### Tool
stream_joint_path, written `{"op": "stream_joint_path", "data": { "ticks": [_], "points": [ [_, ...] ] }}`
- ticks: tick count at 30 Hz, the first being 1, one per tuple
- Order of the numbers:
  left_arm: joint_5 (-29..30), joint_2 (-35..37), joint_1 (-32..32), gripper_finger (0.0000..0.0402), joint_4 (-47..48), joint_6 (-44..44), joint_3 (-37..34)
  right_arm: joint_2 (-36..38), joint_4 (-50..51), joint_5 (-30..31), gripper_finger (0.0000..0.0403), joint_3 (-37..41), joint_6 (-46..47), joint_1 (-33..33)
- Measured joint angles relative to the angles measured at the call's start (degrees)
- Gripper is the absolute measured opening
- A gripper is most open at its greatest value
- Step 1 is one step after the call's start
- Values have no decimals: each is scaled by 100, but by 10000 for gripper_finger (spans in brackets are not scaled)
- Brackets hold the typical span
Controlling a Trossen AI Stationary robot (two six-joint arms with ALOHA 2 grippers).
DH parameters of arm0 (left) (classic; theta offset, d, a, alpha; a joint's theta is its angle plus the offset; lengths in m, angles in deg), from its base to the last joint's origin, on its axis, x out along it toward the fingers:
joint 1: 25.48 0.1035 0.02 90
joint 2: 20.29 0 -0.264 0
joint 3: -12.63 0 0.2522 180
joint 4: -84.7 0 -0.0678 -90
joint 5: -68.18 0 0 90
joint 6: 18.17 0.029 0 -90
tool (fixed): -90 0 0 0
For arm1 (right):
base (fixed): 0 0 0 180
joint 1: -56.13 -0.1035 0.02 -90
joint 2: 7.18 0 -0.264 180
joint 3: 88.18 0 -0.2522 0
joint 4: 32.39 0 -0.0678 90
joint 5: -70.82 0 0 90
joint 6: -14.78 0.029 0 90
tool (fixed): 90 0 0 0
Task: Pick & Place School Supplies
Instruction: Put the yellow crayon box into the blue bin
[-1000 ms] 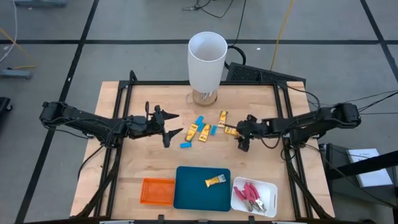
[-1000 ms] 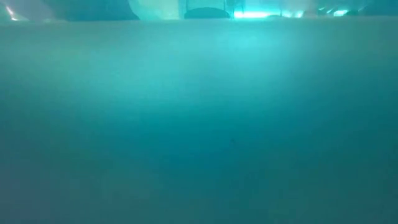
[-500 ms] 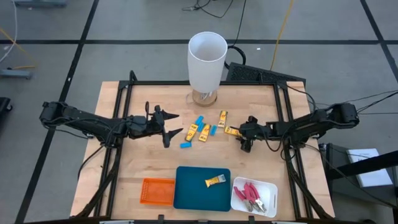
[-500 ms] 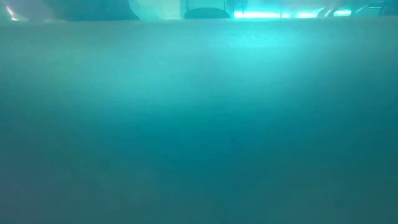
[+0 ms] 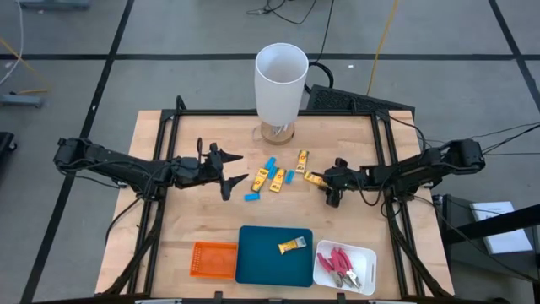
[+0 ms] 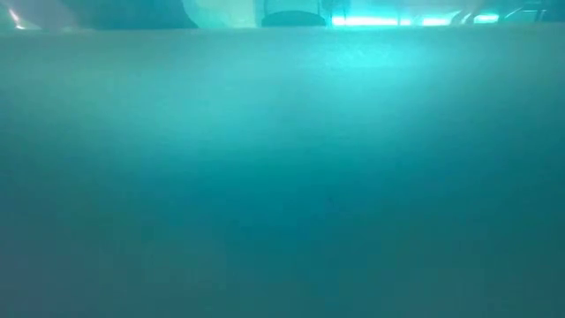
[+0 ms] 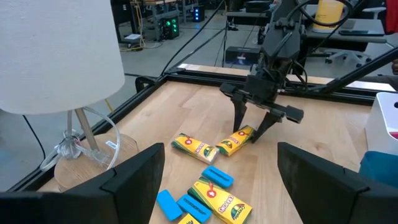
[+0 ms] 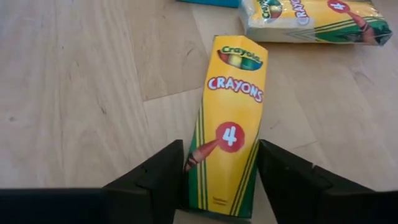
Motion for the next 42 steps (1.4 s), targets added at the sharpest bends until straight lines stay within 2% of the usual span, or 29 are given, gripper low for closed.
{"op": "stream_joint_path", "data": {
  "ticks": [8,14,24,30,35,39,42],
  "points": [
    [0,0,0,310,0,-9,0,-1,11,0,155,0,-4,0],
    [2,0,0,310,0,-9,0,-8,-146,11,153,7,-16,0],
    [2,0,-1,310,0,-7,2,-10,-990,-25,152,15,-175,-12],
    [2,0,0,310,2,-2,2,-10,-1674,-850,154,15,-113,-13],
    [2,0,0,310,2,-2,2,-6,-2644,-1586,154,13,36,-244],
    [2,0,0,310,2,0,2,-6,-3332,-1662,154,-53,42,-685],
    [2,0,0,310,2,0,2,-4,-3165,-1652,155,-397,40,-1050]
  ]
}}
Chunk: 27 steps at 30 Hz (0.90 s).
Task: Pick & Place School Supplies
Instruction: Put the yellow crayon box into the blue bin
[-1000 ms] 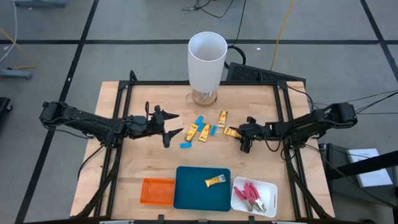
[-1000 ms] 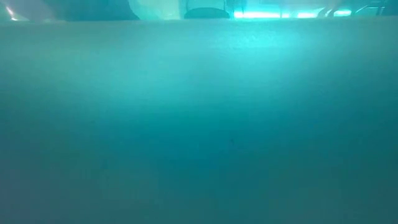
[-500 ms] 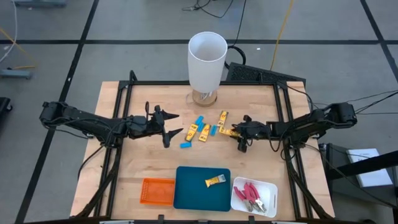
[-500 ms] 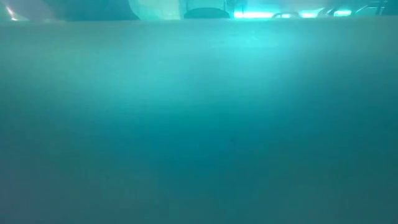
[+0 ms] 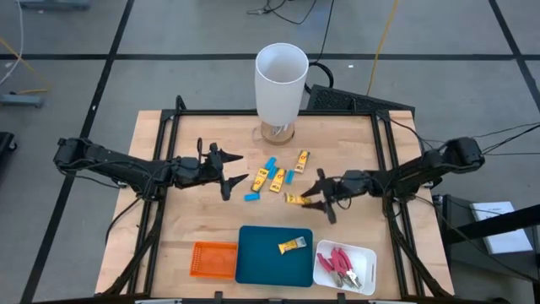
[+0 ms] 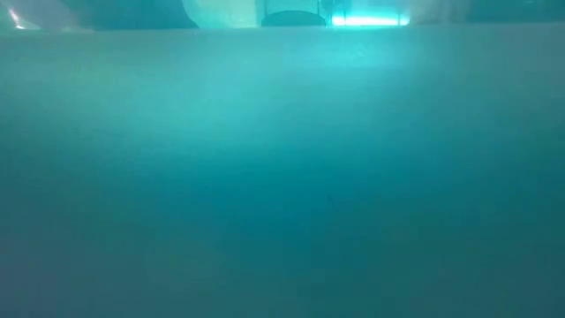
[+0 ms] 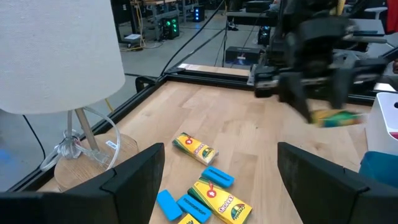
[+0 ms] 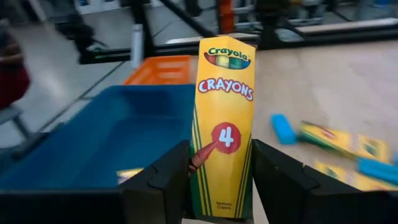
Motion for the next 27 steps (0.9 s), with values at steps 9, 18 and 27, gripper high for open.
{"op": "stream_joint_path", "data": {
  "ticks": [9,18,27],
  "points": [
    [0,-2,0,310,0,-5,0,-1,1906,694,155,-1475,-512,-927],
    [0,-2,-2,310,0,-94,0,-963,1838,745,155,-2128,-444,-1525],
    [0,-2,-2,310,0,-118,0,-2235,1955,304,155,-2924,-441,-1859]
  ]
}}
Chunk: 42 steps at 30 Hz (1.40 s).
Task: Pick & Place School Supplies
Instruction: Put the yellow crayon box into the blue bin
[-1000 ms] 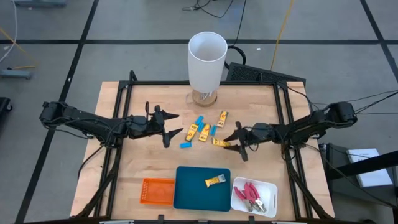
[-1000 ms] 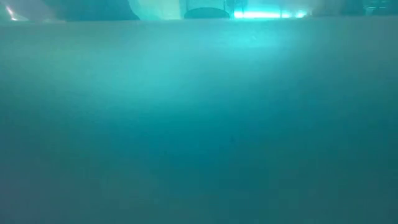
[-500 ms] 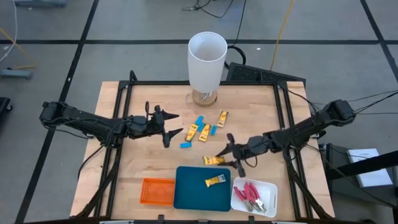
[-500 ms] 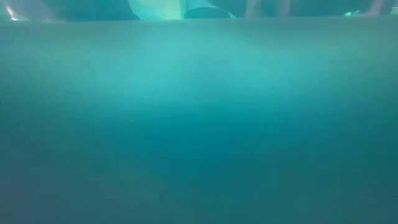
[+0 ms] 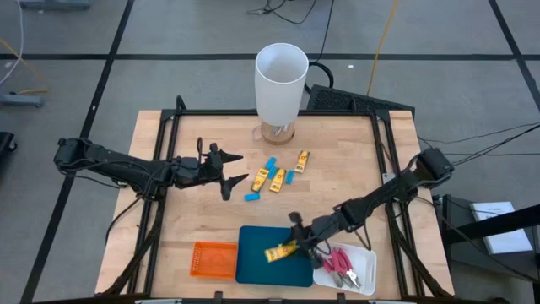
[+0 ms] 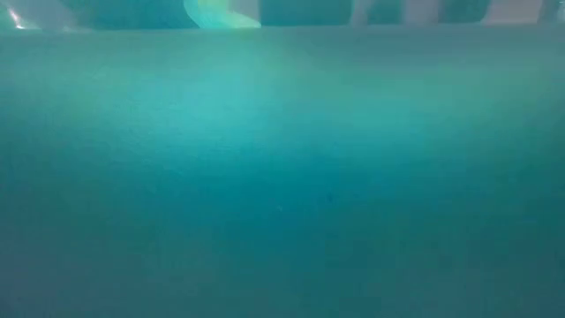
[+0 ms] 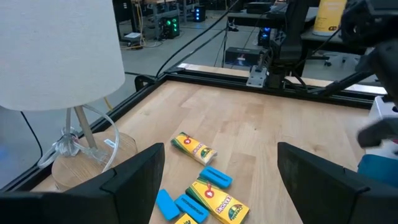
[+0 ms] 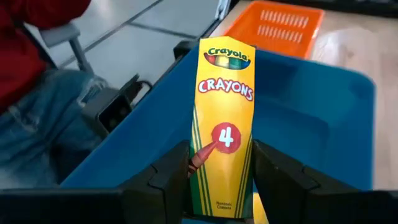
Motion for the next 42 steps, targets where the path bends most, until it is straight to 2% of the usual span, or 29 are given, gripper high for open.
{"op": "stream_joint_path", "data": {
  "ticks": [20,33,39,42],
  "points": [
    [0,0,1,310,35,-30,0,-186,117,-29,159,-30,255,-33],
    [0,0,1,310,33,-45,0,-171,125,-13,242,-30,274,-32],
    [0,0,0,310,33,-117,0,402,850,36,244,-28,252,141],
    [0,0,0,310,32,-133,0,864,1409,434,237,-28,250,309]
  ]
}}
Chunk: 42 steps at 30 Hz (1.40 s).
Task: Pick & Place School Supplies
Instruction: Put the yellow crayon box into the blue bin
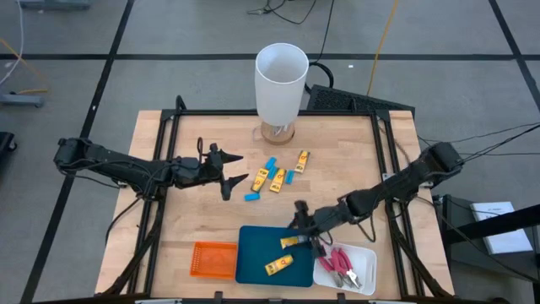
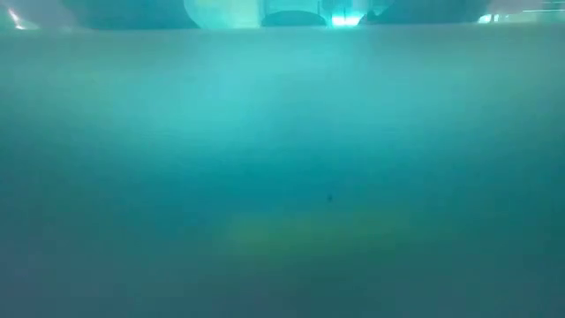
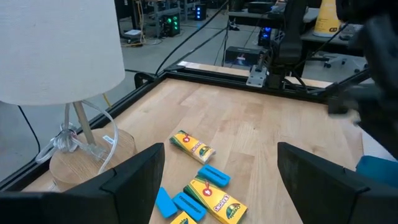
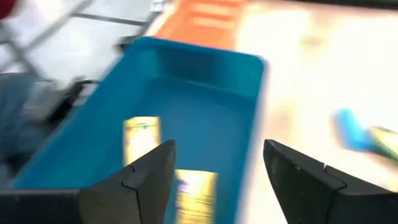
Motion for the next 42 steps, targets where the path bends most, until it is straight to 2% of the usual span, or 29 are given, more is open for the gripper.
{"op": "stream_joint_path", "data": {
  "ticks": [6,10,14,20,27,29,34,42],
  "points": [
    [0,0,0,310,-1,3,0,777,942,1290,226,0,-184,276],
    [0,0,0,310,19,-2,0,993,1393,2196,224,3,-416,503],
    [0,0,0,310,112,7,0,1006,1754,2735,224,8,66,1001],
    [1,0,2,310,138,14,0,710,2402,2657,230,11,766,2161],
    [2,0,2,310,139,6,0,-46,2394,1168,245,9,1040,3648],
    [1,0,2,310,143,-2,0,-272,2336,950,251,11,1101,3912],
    [2,0,2,310,169,-4,0,-600,2133,846,265,8,1461,4244],
    [2,0,2,310,175,-8,0,-746,1785,503,261,9,1540,4272]
  ]
}}
